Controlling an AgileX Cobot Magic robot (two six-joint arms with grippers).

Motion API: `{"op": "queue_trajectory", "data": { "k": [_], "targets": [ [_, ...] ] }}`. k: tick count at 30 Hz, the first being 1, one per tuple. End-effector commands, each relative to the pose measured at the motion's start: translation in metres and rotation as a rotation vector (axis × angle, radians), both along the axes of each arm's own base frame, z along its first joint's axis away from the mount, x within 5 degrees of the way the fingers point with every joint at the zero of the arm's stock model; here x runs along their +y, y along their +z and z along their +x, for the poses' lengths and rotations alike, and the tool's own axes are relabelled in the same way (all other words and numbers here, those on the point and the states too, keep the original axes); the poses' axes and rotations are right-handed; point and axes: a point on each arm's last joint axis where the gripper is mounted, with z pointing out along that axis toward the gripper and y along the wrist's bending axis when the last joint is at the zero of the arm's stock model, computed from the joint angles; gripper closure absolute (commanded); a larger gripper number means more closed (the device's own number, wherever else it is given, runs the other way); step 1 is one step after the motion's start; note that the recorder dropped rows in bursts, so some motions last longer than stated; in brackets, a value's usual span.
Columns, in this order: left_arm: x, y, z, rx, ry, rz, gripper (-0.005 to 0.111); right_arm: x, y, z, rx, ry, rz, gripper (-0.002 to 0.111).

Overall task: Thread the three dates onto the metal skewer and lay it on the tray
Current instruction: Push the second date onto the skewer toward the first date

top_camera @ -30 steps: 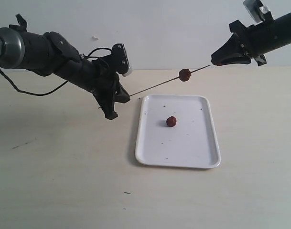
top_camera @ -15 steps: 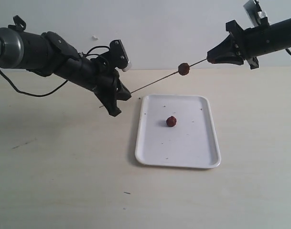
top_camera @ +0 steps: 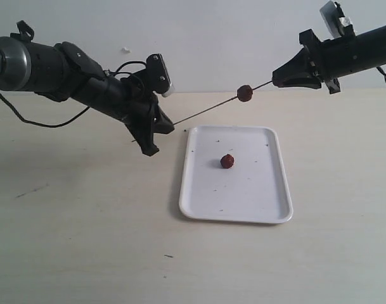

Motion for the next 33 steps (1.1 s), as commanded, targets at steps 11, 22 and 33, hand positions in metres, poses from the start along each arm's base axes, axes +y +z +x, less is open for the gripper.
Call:
{"op": "queue_trajectory", "data": {
  "k": [11,22,33],
  "targets": [
    [-0.009,0.007,-0.004,0.014,-0.012,-0.066,0.107,0.034,0.000,0.002,-0.010,0.100,0.007,0.088],
    [-0.009,0.008,-0.003,0.012,0.003,-0.085,0.107,0.049,0.001,0.002,-0.025,0.136,0.006,0.088],
    [-0.008,0.009,-0.001,0.001,0.018,-0.083,0.107,0.045,0.009,0.001,-0.052,0.131,0.001,0.034]
  ]
}}
